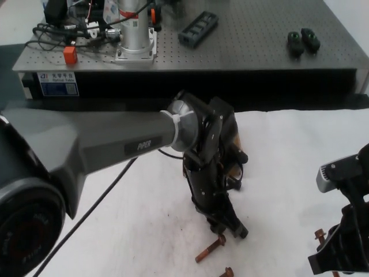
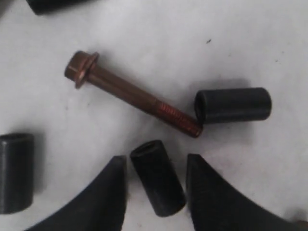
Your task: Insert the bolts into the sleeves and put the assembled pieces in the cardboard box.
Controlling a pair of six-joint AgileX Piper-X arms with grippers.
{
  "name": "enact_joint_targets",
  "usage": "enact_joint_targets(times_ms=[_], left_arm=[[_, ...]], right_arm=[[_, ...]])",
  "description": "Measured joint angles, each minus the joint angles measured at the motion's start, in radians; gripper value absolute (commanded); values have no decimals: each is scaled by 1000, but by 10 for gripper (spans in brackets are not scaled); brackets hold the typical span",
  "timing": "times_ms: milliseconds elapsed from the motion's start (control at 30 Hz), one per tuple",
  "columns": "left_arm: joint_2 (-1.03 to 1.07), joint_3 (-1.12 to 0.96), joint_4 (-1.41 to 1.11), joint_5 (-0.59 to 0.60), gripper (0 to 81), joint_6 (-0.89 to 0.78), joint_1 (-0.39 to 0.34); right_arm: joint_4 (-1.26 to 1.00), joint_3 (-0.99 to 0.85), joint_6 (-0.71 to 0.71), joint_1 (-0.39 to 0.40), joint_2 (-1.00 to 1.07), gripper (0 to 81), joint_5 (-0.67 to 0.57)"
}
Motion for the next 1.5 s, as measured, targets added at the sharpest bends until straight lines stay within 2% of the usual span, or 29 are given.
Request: enact_joint_targets(times_ms=[200,267,367,467,533,567,600,700,733,767,800,833,900,1067,1200,1500], left_arm=[[6,-2,4,-1,289,-21,0],[6,-4,4,-1,219,-23,0],[10,-7,1,-10,8,-24,0],[10,-9,-2,-12,7,-47,0],[-7,-2,-18,-12,7,-85,0],[-22,7,-25,-12,7,-96,4],[-48,24,-37,-9,7,-103,7],[-124,80,-80,9,7,-121,16],[-181,127,-121,27,7,-134,24],[-233,172,-171,51,7,-146,35],[-299,234,-230,76,7,-163,45],[-431,371,-356,130,7,-199,62],[-547,507,-506,192,7,-236,72],[-683,677,-704,300,7,-299,72],[-797,796,-901,367,7,-378,69],[-867,825,-1000,373,7,-413,69]], right_arm=[[2,0,0,0,0,22,0],[2,0,0,0,0,22,0],[2,0,0,0,0,22,0],[-20,0,10,0,0,22,-39],[-112,6,72,0,0,22,-153],[-207,16,137,0,0,22,-257],[-270,22,179,0,0,22,-302],[-422,37,274,14,2,22,-370],[-582,48,367,15,2,22,-410],[-599,49,377,24,4,22,-413],[-766,54,460,33,5,22,-432],[-766,54,469,35,6,22,-433],[-943,53,554,61,14,22,-446],[-1183,47,696,117,53,22,-454],[-1239,35,733,155,80,22,-457],[-1233,32,740,182,90,22,-479]])
